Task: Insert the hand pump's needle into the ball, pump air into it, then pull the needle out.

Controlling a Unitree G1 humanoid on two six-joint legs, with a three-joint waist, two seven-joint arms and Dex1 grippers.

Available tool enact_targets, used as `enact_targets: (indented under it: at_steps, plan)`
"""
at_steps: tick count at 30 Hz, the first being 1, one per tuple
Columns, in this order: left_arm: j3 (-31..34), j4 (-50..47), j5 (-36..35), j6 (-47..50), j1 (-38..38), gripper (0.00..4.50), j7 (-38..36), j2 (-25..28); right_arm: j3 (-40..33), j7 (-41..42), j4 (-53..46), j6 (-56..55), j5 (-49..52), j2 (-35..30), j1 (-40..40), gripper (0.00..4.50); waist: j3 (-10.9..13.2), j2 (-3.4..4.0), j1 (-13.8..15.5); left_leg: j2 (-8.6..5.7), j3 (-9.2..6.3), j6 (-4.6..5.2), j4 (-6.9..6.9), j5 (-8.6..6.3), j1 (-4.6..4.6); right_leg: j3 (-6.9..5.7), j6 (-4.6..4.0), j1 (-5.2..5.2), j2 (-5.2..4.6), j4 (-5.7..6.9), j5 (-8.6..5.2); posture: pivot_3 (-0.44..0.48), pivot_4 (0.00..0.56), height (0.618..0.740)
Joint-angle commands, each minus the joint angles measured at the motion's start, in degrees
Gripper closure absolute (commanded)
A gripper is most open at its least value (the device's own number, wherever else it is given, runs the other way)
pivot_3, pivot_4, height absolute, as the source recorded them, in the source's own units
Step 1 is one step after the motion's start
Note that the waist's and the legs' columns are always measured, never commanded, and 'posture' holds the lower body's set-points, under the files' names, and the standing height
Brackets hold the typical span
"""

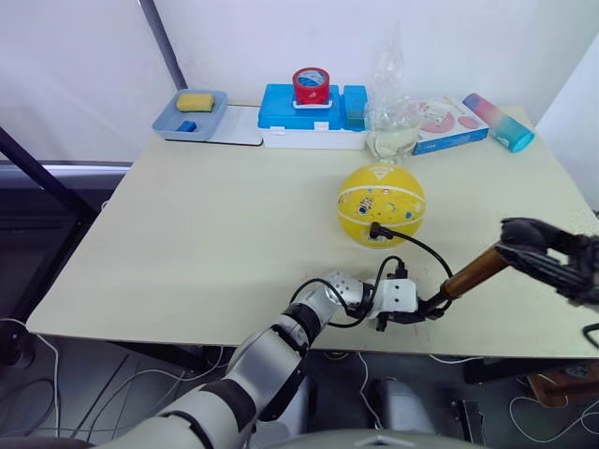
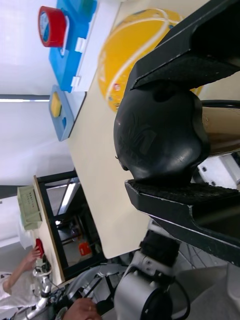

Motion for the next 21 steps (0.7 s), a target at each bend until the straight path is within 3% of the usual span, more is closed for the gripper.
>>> enact_targets:
  at_steps: [1,5,15,21]
  plan:
    - [-3.95,3.44,4.67,1.06,2.0,3.4,-2.98,-1.29,-11.31,-4.16,1.36,1.59,4.43,-4.08,-4.5,2.56,0.01,0.01,0.02,0.0,0.01,0.02,0.01,0.0,-0.01,0.0,0.0,-0.01,-0.01,-0.02,0.0,0.0,0.15,0.739]
    - [-4.1,3.41,4.8,0.99,2.03,3.4,-2.99,-1.34,-9.06,-5.24,-0.49,3.76,4.0,-2.84,-4.25,2.56,0.04,-0.05,0.06,0.0,-0.07,0.25,0.08,0.13,-0.46,-0.07,0.0,-0.45,0.0,0.01,0.02,0.0,0.15,0.739]
    - [-4.15,3.44,4.93,0.99,1.67,3.4,-2.92,-1.11,13.15,-3.98,1.01,-7.92,-21.09,8.27,4.22,2.56,-0.52,-0.88,-0.05,0.01,-0.08,0.29,0.09,0.11,-0.32,-0.09,0.0,-0.33,0.01,0.01,0.02,0.0,0.15,0.739]
    - [-4.13,3.47,5.02,0.98,1.63,3.4,-2.99,-0.9,21.57,-3.7,6.14,-16.94,-31.42,13.03,5.0,2.56,-0.72,-0.58,-0.07,0.07,-0.1,0.27,0.05,0.1,-0.24,-0.11,-0.01,-0.3,0.06,0.03,0.01,0.0,0.15,0.739]
